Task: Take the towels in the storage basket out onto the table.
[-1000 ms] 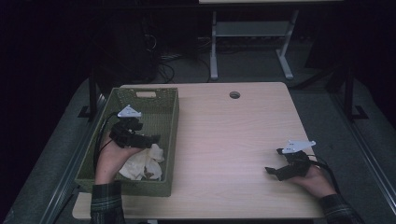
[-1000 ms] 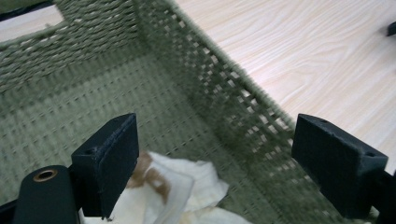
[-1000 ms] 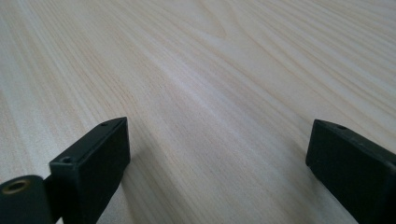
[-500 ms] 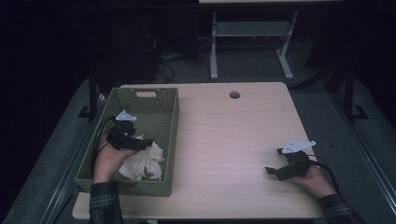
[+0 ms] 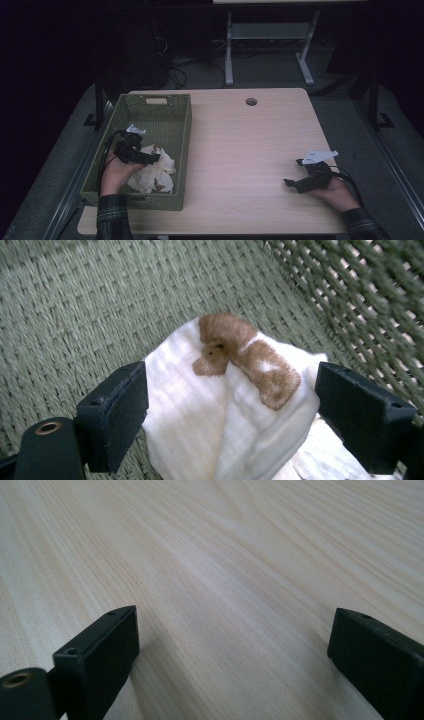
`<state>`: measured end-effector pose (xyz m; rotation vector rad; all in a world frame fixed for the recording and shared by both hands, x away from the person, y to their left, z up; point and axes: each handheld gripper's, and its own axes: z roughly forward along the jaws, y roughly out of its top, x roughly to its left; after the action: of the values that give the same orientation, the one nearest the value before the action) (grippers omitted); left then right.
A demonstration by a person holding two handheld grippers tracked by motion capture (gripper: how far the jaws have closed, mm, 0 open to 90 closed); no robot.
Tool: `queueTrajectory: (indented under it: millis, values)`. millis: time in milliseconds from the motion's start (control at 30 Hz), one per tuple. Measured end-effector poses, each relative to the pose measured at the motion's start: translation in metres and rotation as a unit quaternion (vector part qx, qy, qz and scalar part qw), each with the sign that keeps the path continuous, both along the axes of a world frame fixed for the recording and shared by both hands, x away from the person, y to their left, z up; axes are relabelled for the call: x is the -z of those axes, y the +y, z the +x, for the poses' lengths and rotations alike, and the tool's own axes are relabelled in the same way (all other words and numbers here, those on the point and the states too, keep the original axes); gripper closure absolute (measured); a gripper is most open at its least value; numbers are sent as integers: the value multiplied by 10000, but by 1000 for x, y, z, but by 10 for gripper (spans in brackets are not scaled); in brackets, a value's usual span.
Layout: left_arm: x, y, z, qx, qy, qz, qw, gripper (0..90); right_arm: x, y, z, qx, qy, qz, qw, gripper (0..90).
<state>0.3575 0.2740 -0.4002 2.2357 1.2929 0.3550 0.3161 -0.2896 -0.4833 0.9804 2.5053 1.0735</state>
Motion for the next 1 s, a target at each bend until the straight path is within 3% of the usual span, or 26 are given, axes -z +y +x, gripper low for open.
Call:
queueTrajectory:
  millis: [133, 267, 600, 1000]
  values:
    - [9, -2, 3, -2, 205, 120, 9997, 140, 0, 0, 0, -2, -1, -1, 10000, 59]
    - [19, -5, 5, 19, 592, 445, 9973, 141, 0, 0, 0, 1, 4, 0, 10000, 59]
    - [29, -8, 6, 134, 943, 640, 9934, 140, 0, 0, 0, -1, 5, 0, 10000, 59]
    - [36, -17, 5, 238, 1064, 1028, 9887, 146, 0, 0, 0, -9, -1, -2, 10000, 59]
